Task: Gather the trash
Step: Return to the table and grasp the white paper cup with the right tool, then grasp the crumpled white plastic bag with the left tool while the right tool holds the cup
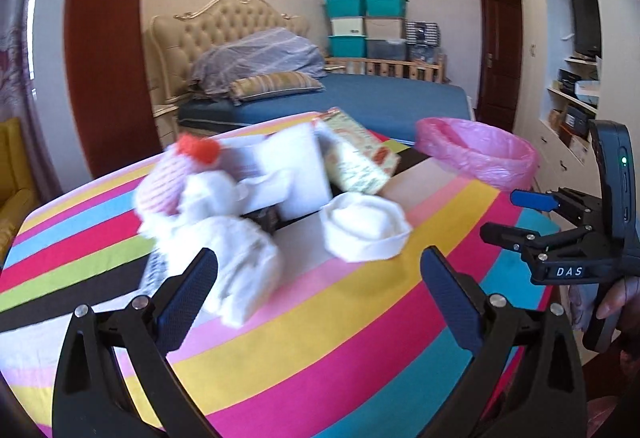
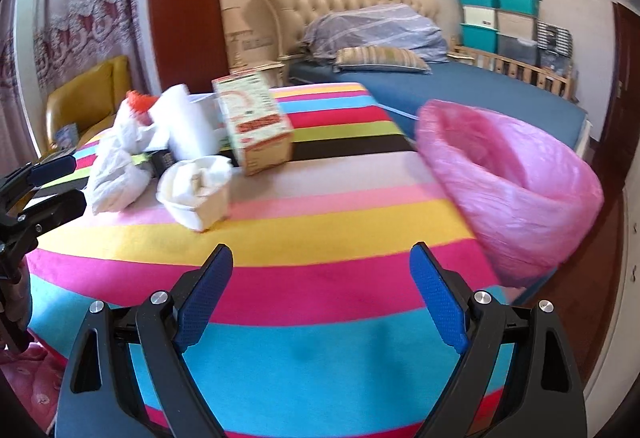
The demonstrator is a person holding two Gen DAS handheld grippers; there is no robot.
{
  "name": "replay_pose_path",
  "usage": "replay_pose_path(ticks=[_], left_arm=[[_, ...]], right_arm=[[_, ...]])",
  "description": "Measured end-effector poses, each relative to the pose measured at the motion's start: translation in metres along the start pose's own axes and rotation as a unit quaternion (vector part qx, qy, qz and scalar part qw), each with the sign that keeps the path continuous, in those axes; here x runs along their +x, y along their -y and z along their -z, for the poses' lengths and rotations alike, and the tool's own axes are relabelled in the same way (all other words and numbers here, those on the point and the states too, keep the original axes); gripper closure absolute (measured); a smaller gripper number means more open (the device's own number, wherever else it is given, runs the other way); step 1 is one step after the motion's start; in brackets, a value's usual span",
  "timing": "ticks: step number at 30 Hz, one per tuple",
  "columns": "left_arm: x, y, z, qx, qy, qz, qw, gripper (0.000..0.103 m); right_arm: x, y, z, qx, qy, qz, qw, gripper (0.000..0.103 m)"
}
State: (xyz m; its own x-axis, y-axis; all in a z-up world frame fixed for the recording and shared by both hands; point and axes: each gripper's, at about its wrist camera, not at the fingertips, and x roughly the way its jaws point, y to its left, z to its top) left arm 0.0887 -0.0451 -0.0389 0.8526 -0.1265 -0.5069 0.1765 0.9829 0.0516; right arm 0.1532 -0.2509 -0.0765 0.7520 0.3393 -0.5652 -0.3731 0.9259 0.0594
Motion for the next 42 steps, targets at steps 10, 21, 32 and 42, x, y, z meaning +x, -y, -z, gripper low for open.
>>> replay_pose_path(ticks=[10,21,32,42], left_arm=[[-0.018,-0.057,0.02,-0.062,-0.018,-0.048,0.9968,0.005],[-0.022,-0.077,0.03,-0.089,-0.028,-0.049,0.9945,0.005],[-0.005,-0.074,0.02,-0.102,-0.052,-0.046,0.9923,0.005],[0.025,-0.065,-0.004,-0.111,-0.07,-0.055,0.9898,0.006]], right_arm=[[0.042,-0.062,-0.021,-0.06,-0.051,-0.033,0.996,0.018],[0.075,-0.092,-0.059,-0.064,-0.088,-0.043,0.993,0.018],[0.082,-0.097,-0.055,-0.078,-0.083,-0.042,0.993,0.046],[0.037,-0.066,-0.032,-0.036,-0.043,-0.061,0.997,0.047]])
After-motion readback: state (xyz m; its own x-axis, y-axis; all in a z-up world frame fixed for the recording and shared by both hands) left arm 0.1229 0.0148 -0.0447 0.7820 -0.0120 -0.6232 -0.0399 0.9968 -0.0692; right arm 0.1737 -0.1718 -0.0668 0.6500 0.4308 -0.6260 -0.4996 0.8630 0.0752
